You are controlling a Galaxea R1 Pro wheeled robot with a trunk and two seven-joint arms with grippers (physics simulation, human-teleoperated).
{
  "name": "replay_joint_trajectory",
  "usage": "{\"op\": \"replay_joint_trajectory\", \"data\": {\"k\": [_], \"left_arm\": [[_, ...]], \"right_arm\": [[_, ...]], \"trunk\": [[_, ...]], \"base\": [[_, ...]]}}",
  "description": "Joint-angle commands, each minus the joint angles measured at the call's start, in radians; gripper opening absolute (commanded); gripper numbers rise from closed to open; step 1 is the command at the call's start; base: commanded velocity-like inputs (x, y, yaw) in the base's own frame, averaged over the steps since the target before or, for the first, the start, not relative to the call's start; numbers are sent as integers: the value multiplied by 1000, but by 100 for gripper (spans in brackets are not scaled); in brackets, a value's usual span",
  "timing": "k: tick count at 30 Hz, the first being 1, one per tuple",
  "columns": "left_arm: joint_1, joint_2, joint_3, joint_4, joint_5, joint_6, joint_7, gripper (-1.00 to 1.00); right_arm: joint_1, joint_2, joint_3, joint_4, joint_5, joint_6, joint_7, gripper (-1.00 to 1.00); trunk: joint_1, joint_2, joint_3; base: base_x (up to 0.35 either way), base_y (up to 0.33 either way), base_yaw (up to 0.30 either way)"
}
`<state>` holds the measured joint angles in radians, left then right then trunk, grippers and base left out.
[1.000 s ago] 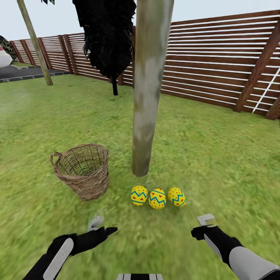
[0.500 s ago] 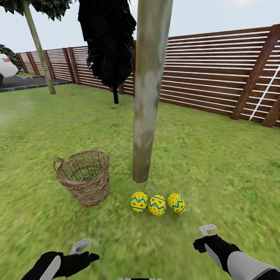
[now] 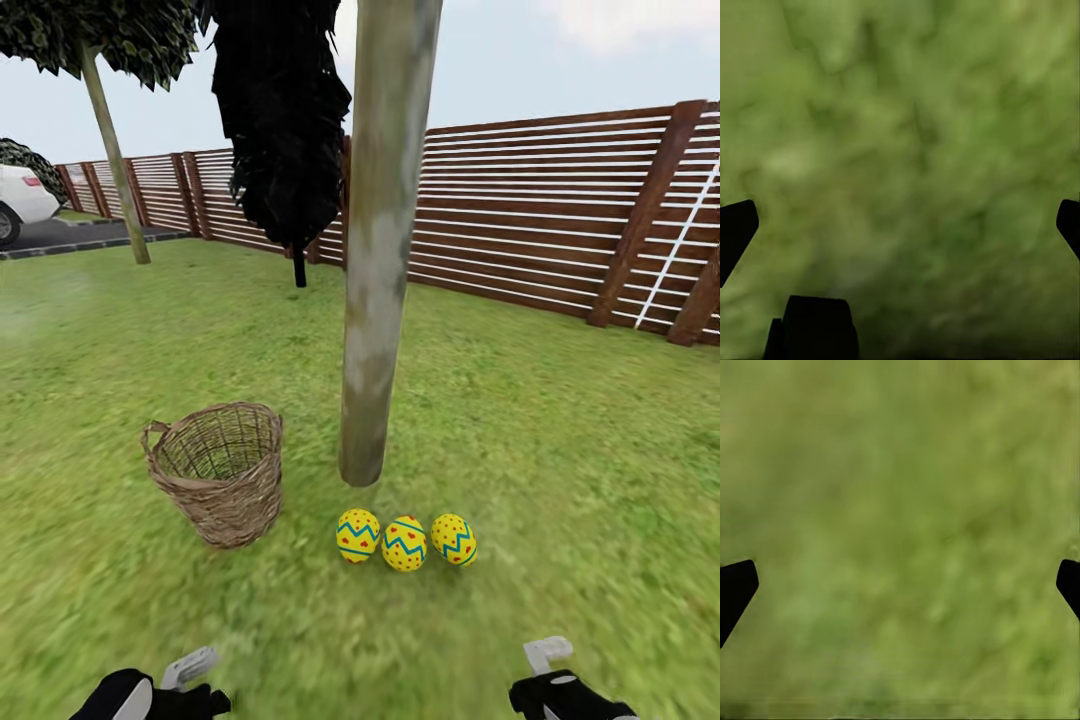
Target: Take the three Easter eggs out of the wicker basket on the lawn in the garden, then place them on the lawn next to a single tree (choose any tree) so that all three eggs are next to the same tree and none are left in the basket.
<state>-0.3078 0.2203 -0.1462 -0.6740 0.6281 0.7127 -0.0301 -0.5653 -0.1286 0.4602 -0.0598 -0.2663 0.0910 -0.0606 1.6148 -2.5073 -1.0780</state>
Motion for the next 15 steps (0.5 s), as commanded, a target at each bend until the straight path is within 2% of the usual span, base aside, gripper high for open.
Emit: {"op": "replay_joint_trajectory", "data": {"k": [1,5,11,15], "left_arm": [[0,1,-4,4,-2,1,2,100],[1,-8,-7,49,-2,-14,7,100],[1,-10,-7,81,-1,-42,7,100],[1,-36,-7,134,-1,-113,5,100]], "right_arm": [[12,0,9,-3,-8,6,-5,100],[34,5,9,-3,-10,-24,-5,100],[37,6,8,-3,-10,-29,-5,100],[47,7,8,-2,-10,-30,-5,100]], "trunk": [[-1,0,3],[-2,1,19],[-5,2,42],[-7,3,57]], "base": [[0,0,0],[0,0,0],[0,0,0],[0,0,0]]}}
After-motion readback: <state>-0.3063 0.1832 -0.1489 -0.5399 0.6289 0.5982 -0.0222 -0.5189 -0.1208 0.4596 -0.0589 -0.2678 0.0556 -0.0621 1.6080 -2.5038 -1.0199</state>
